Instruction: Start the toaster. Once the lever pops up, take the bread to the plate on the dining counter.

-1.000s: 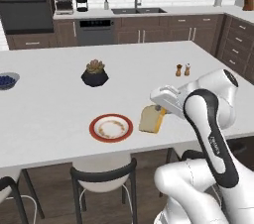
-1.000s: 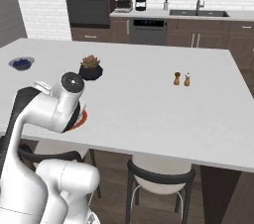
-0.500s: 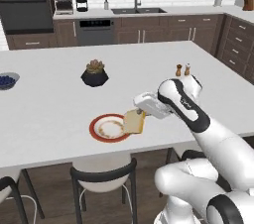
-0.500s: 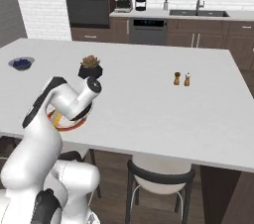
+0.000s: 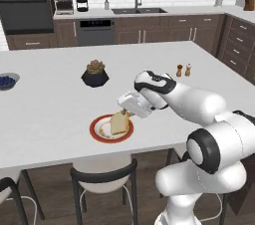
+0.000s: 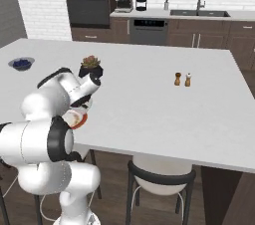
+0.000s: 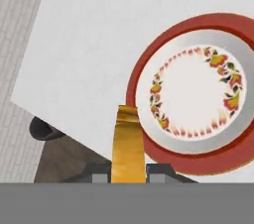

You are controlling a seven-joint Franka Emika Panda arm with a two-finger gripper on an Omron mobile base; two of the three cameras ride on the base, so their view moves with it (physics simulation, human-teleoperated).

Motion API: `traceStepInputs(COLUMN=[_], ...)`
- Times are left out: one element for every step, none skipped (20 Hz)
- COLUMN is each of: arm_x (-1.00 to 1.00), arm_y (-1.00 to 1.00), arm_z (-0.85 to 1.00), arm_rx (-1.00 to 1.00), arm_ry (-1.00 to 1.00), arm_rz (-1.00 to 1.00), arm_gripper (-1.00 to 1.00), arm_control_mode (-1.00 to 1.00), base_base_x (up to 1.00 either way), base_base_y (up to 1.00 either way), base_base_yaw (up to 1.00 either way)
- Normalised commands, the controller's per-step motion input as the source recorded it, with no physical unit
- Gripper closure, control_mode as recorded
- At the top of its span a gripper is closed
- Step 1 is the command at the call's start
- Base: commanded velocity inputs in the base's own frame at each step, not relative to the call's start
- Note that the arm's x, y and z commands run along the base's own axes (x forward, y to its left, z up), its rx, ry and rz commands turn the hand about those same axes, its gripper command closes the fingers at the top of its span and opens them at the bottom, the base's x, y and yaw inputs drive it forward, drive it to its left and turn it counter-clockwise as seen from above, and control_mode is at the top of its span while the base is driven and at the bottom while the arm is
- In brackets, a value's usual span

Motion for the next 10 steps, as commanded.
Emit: traceStepInputs(arm_x=[0.32,0.26,0.29,0.30,0.37,0.44,0.49,0.49,0.49,0.45], arm_y=[0.62,0.56,0.44,0.18,0.07,0.00,0.00,0.00,0.00,0.00], arm_z=[-0.70,-0.61,-0.51,-0.32,-0.26,-0.16,-0.19,-0.26,-0.34,-0.34], arm_rx=[-0.11,-0.12,-0.11,-0.04,-0.01,0.00,0.00,0.00,0.00,0.00], arm_ry=[0.04,0.01,0.01,0.00,0.00,0.01,0.02,0.05,0.06,0.04], arm_rz=[0.04,0.02,0.01,0.00,0.00,0.00,0.00,0.00,0.00,0.00], arm_gripper=[1.00,1.00,1.00,1.00,1.00,1.00,1.00,1.00,1.00,1.00], arm_control_mode=[-1.00,-1.00,-1.00,-1.00,-1.00,-1.00,-1.00,-1.00,-1.00,-1.00], base_base_x=[0.00,0.00,0.00,0.00,0.00,0.00,0.00,0.00,0.00,0.00], base_base_y=[0.00,0.00,0.00,0.00,0.00,0.00,0.00,0.00,0.00,0.00], base_base_yaw=[0.00,0.00,0.00,0.00,0.00,0.00,0.00,0.00,0.00,0.00])
